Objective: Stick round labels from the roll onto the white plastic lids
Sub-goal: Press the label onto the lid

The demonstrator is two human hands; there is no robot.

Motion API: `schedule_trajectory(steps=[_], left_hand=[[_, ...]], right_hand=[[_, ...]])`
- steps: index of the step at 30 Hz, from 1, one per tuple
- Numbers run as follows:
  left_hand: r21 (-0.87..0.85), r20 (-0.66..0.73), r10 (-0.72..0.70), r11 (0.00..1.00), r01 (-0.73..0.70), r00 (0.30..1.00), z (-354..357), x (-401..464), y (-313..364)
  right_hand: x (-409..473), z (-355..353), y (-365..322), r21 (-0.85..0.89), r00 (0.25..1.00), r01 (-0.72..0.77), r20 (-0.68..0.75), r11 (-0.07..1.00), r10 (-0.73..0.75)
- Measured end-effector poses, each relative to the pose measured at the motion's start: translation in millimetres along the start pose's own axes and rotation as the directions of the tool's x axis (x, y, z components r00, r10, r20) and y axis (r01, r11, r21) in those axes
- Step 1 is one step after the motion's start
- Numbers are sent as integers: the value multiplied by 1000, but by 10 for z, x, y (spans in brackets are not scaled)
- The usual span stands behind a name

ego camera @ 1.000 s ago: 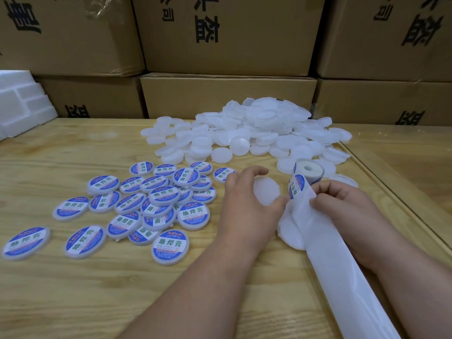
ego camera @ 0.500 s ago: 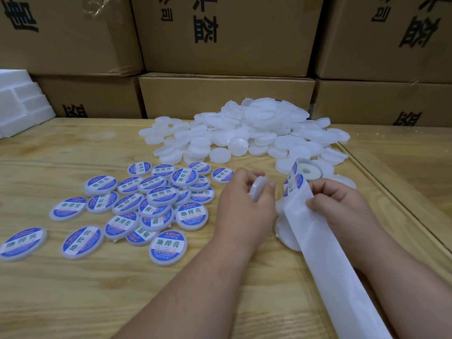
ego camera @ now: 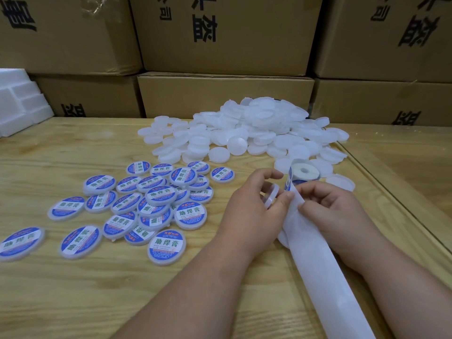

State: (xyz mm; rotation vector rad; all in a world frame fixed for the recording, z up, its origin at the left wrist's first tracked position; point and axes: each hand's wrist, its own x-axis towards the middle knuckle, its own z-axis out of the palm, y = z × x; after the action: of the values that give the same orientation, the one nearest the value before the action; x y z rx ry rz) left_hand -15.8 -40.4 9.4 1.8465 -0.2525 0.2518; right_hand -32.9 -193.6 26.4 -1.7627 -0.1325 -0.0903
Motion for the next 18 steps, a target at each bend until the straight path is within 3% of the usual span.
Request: schedule_trajectory(steps=[4,11,18], left_hand=[[-29,-57,-21,999,19,998,0,1,3],[-269,-300,-145,961,62,943,-79,49,6],[-326,-306,-207,940,102,929,-97,52,19]], right_hand=[[12,-14,32,-24,1000,5,-8,1000,-5],[37,-37,41,68,998,-65,-16,996,66],[60,-44,79,98,993,-3,-115,995,14]])
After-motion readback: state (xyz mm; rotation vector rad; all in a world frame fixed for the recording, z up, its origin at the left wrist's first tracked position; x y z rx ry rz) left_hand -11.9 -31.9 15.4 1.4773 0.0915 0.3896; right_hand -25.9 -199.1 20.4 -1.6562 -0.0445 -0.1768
